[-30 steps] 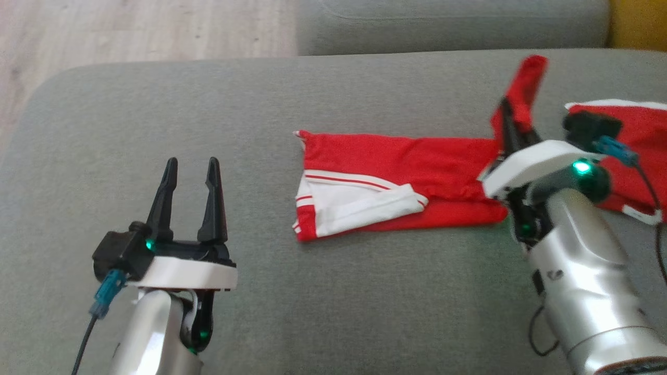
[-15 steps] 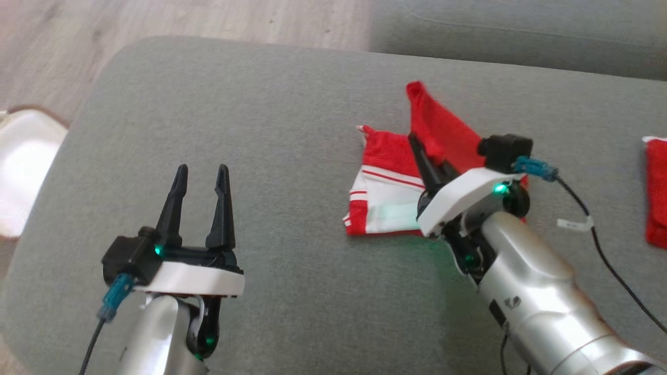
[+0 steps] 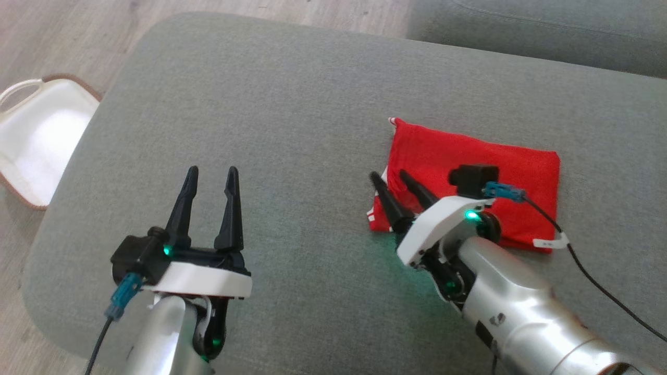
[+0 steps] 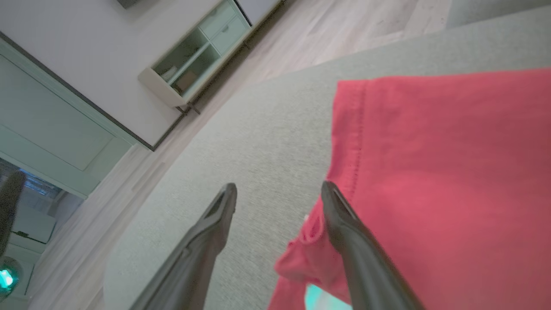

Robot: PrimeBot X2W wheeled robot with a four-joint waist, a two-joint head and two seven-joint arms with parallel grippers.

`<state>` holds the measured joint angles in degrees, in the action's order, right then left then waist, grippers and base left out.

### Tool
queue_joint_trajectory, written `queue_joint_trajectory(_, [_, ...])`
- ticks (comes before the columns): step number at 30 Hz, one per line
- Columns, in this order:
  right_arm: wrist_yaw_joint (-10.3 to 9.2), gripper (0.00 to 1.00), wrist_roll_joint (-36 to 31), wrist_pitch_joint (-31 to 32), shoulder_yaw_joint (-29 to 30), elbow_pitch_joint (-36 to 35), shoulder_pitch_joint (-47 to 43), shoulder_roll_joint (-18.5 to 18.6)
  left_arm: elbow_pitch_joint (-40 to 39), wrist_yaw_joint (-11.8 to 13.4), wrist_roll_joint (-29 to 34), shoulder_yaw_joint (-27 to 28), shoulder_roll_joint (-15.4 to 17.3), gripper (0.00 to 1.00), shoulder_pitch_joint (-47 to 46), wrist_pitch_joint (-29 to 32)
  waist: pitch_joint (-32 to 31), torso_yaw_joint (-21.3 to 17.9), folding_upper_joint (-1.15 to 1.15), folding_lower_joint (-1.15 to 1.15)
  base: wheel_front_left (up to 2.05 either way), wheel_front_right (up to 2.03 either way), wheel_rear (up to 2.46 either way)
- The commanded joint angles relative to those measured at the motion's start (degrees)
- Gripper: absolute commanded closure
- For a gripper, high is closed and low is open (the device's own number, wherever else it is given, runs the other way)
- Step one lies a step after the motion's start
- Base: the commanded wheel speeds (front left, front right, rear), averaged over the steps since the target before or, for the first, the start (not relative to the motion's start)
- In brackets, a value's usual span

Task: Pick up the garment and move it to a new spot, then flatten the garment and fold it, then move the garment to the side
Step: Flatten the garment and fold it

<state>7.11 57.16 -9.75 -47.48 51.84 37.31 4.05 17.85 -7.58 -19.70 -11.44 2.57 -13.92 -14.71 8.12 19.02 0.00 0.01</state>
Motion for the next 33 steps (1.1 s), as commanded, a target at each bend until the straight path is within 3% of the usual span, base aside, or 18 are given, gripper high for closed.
queue_joint_trajectory(1, [0.37,0.0,1.28,-1.06,-1.72,-2.33,2.27,-1.17,-1.6,0.09,-0.21,1.55,0.32,0.0,-2.79,-0.29,-0.04,-0.55,0.0,-0.01,0.0,0.0,0.0])
queue_joint_trajectory(6, [0.37,0.0,2.24,-3.96,-4.59,-1.1,4.75,-1.17,-1.87,0.09,0.35,2.66,0.32,0.0,-2.79,-0.29,-0.74,-3.36,0.0,-0.01,0.0,0.0,0.0])
queue_joint_trajectory(10, [0.37,0.0,-2.29,-5.15,-2.58,2.04,7.71,-1.17,-2.66,0.09,0.66,3.8,0.32,0.0,-2.54,-0.29,-1.48,-6.58,0.0,-0.01,0.0,0.0,0.0])
queue_joint_trajectory(14, [0.37,0.0,-14.59,-5.22,8.57,1.24,9.15,0.21,-3.85,0.09,0.88,4.82,0.32,0.0,-2.37,-0.29,-1.79,-9.96,0.0,-0.01,0.0,0.0,0.0])
queue_joint_trajectory(19, [0.37,0.0,-31.23,-5.23,23.33,-7.35,2.74,3.32,-4.77,0.09,1.07,5.62,0.32,0.0,-1.86,-0.29,-2.53,-13.31,0.0,-0.01,0.0,0.0,0.0])
queue_joint_trajectory(23, [0.37,0.0,-42.07,-5.24,32.9,-14.66,-4.58,2.85,-5.01,0.09,1.21,6.32,0.32,0.0,-1.08,-0.29,-3.36,-15.35,0.0,-0.01,0.0,0.0,0.0])
queue_joint_trajectory(28, [0.37,0.0,-49.44,-5.24,40.5,-22.28,-13.01,0.47,-5.41,0.09,1.96,7.16,0.31,0.0,0.34,-0.29,-4.32,-17.17,0.0,-0.01,0.0,0.0,0.0])
queue_joint_trajectory(33, [0.37,0.0,-51.62,-5.24,43.27,-26.01,-17.88,-0.74,-5.73,0.09,2.6,7.65,0.31,0.0,1.7,-0.29,-4.6,-18.09,0.0,-0.01,0.0,0.0,0.0])
